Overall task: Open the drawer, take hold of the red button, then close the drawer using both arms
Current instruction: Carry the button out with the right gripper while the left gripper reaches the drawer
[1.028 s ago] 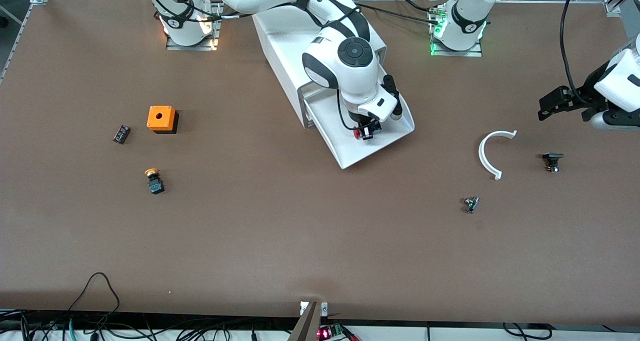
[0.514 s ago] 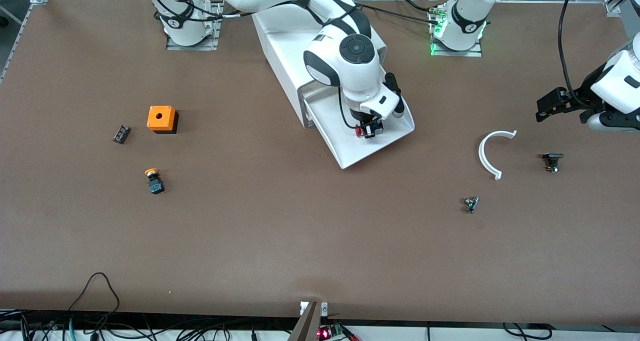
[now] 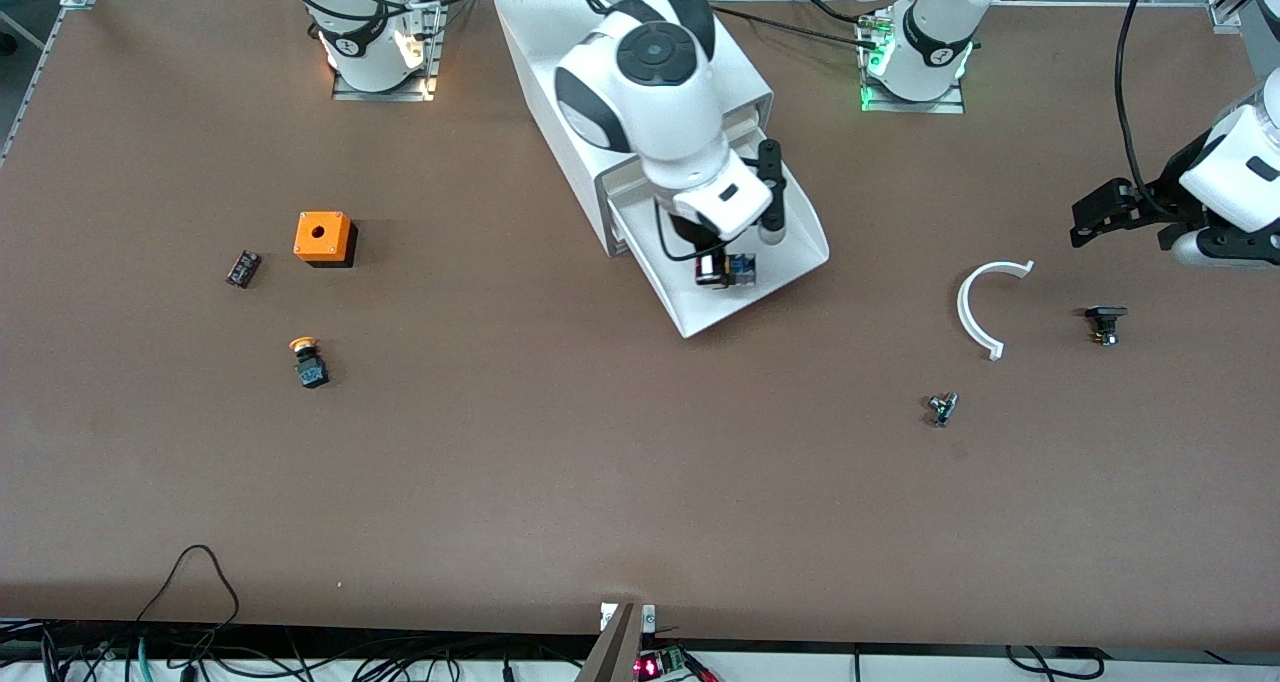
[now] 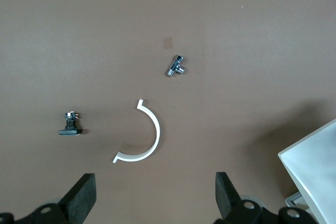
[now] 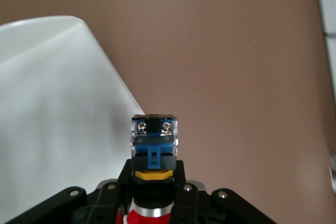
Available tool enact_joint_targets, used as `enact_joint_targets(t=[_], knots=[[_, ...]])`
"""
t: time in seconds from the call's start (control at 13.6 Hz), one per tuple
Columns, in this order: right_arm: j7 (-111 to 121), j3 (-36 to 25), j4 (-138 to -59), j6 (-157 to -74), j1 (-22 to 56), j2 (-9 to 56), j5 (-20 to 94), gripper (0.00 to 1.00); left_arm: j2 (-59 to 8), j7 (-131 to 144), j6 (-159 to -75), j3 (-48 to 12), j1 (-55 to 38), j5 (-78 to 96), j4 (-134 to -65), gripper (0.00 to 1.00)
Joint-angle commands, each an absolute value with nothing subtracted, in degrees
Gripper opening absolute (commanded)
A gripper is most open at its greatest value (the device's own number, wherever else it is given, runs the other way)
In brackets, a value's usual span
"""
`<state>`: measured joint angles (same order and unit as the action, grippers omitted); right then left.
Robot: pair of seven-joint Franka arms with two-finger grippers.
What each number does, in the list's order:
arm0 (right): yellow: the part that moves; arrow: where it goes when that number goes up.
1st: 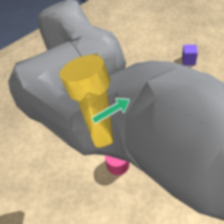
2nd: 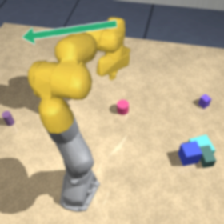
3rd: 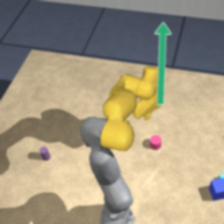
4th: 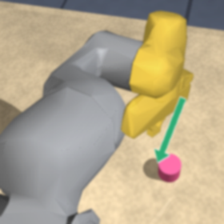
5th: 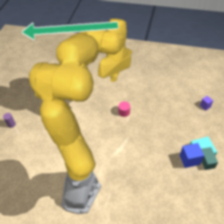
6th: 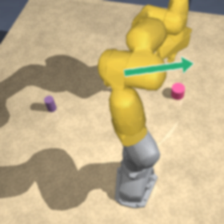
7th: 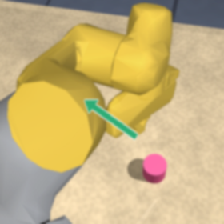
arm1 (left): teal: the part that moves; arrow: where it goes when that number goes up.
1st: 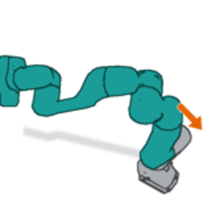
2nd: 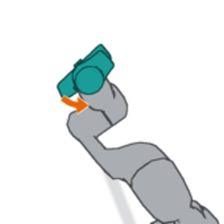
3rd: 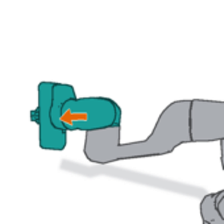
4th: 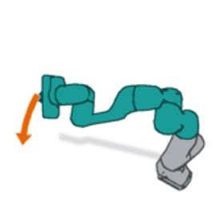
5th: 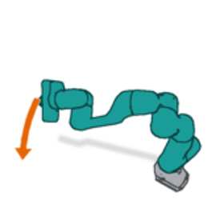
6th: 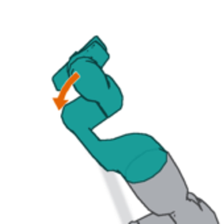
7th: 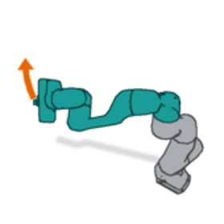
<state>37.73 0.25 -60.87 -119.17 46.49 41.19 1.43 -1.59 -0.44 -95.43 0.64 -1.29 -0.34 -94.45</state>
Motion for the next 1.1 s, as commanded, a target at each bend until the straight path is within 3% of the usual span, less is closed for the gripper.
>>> enact_joint_targets(t=[0.0, 0.29, 0.44, 0.73, 1.03], knots=[[34.9, -2.5, -72.0, -119.9, 44.1, 33.9, 3.3, 0.22, -4.7, 1.0, -94.7, -1.4, -0.9, -1.9, -92.2, 1.0], [32.9, -2.3, -77.7, -119.6, 36.2, 31.1, 3.5, 0.22, -11.0, 14.8, -104.0, -6.6, -0.9, -1.3, -94.2, 1.0], [32.8, -2.0, -79.9, -119.8, 33.3, 30.3, 3.5, 0.22, -13.3, 23.9, -111.0, -9.8, -1.4, -1.3, -98.4, 1.0], [28.7, -1.9, -86.4, -119.8, 29.2, 26.4, 3.4, 0.22, -18.5, 35.4, -131.5, -10.7, -4.0, -1.3, -109.1, 1.0], [12.2, -1.9, -93.1, -120.5, 25.8, 23.9, 3.3, 0.22, -20.8, 47.8, -140.2, -12.5, -8.2, -1.3, -114.2, 1.0]])
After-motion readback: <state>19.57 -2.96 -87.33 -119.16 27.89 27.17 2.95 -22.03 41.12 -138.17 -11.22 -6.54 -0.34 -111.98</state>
